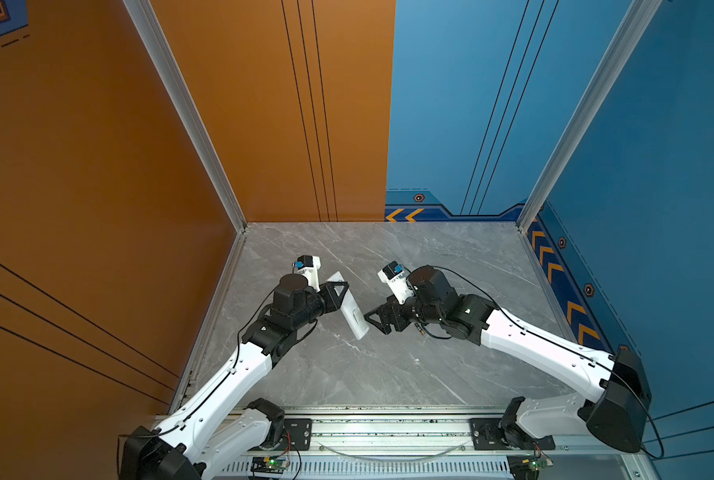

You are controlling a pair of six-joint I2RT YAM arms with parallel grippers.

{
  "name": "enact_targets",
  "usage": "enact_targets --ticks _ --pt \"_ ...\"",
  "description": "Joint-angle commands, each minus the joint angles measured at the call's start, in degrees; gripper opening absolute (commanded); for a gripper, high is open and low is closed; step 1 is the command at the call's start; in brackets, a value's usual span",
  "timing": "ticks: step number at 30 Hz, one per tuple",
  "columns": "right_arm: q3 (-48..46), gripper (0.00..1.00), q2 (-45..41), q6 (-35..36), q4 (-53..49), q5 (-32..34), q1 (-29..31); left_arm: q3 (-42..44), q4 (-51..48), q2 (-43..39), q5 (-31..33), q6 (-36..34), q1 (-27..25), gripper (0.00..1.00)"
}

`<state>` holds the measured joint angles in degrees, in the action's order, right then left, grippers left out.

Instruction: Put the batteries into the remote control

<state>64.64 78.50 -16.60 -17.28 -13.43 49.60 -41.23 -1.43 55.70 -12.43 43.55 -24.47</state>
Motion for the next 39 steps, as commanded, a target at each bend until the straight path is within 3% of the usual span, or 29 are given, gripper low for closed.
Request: enact_targets --ticks 1,11,17,39 --pt "2.82 0.90 1.80 -0.10 1.74 -1.15 0.80 0.23 1.10 -1.12 -0.55 -0.92 0.41 0.00" --pt "4.96 0.88 5.41 -0.20 2.49 -1.27 1.95 0.17 0.88 -1.12 -0.55 -1.11 0.64 0.00" --pt "6.00 0.78 7.09 0.48 2.22 -0.92 2.34 0.28 0.64 -1.16 -0.50 -1.17 0.72 0.00" --pt "8.13 0.60 10.52 1.04 2.14 -1.70 3.03 0.36 -0.27 -1.51 -1.11 -1.41 1.18 0.00"
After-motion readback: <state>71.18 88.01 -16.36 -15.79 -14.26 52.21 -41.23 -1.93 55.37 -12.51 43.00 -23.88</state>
